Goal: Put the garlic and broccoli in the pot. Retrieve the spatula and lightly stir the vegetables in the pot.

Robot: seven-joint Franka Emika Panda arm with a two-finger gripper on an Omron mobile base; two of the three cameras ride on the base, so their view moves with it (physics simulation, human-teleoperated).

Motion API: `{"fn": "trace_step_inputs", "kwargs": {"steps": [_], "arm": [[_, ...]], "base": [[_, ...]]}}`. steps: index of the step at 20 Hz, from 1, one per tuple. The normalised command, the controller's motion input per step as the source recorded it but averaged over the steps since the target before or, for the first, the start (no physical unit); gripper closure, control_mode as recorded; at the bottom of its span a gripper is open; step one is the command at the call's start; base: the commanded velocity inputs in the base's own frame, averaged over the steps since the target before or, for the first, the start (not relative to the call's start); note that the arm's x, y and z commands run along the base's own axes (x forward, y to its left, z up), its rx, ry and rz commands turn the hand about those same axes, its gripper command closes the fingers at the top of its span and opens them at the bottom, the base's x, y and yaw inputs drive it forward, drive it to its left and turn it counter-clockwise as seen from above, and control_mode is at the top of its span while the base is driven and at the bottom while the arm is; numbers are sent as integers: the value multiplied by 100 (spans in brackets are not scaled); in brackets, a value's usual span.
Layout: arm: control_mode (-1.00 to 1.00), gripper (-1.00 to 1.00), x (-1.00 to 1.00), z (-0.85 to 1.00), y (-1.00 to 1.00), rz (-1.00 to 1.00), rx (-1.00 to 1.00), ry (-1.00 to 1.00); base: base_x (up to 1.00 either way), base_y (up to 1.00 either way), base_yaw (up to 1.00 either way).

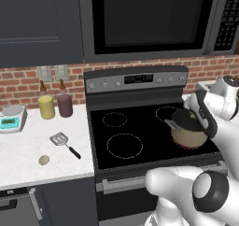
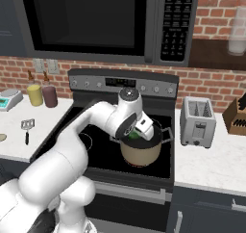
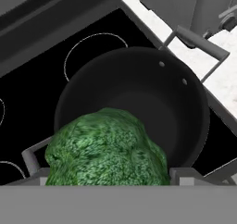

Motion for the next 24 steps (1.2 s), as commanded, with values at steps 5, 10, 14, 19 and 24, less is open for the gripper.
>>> {"fn": "trace_step_inputs", "kwargs": {"steps": [5, 10, 14, 19, 24], "arm": [[-100, 100, 17, -15, -5, 0, 0, 9], [-100, 100, 24, -24, -2, 0, 0, 4], [-100, 100, 24, -33, -6, 0, 0, 0], [-100, 100, 21, -33, -15, 0, 0, 1], [-100, 100, 16, -31, -14, 0, 0, 0]], "base": [[0, 0, 0], [0, 0, 0], [0, 0, 0], [0, 0, 0], [0, 0, 0]]}}
